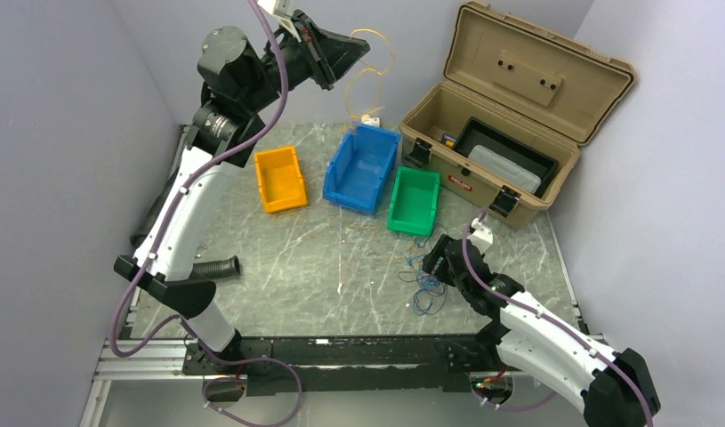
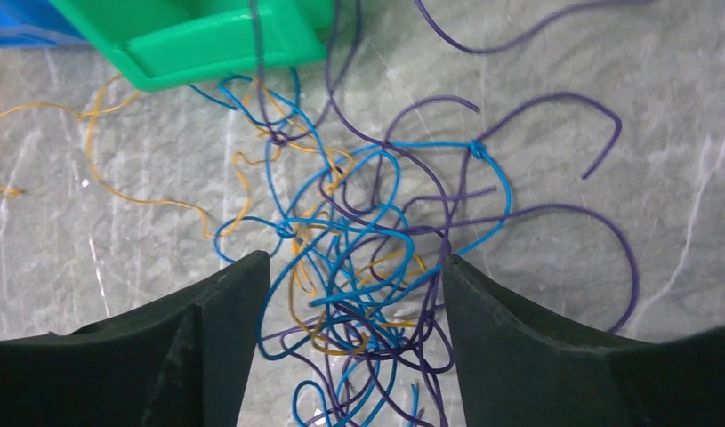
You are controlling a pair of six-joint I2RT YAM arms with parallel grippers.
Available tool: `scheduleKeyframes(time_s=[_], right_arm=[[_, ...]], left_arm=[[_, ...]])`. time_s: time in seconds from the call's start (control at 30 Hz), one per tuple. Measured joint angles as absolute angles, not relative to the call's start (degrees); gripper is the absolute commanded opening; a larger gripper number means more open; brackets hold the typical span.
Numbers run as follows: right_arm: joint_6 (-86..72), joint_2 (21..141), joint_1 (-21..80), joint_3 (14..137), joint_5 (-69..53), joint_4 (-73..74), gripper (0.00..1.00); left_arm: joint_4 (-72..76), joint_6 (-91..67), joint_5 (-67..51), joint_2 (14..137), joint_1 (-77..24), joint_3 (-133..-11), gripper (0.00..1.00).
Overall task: Untangle the cables
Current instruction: Untie the cable.
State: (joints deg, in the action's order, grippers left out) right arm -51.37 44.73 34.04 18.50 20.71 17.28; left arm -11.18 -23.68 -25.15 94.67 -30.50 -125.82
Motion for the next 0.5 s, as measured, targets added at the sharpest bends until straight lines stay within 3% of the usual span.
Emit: scheduleKeyframes(time_s=[0.17, 0.5], right_arm=[[-45.34, 41.98, 34.02, 22.17, 19.7, 17.63, 0.88], [-29.56, 42.63, 34.0, 39.18, 14.79, 17.39, 0.96]], left_arm=[[-9.23, -24.97, -27.24, 94.48, -30.5, -122.23, 0.0], [-9.67, -25.12, -28.23, 94.28, -30.5, -118.52, 0.0]])
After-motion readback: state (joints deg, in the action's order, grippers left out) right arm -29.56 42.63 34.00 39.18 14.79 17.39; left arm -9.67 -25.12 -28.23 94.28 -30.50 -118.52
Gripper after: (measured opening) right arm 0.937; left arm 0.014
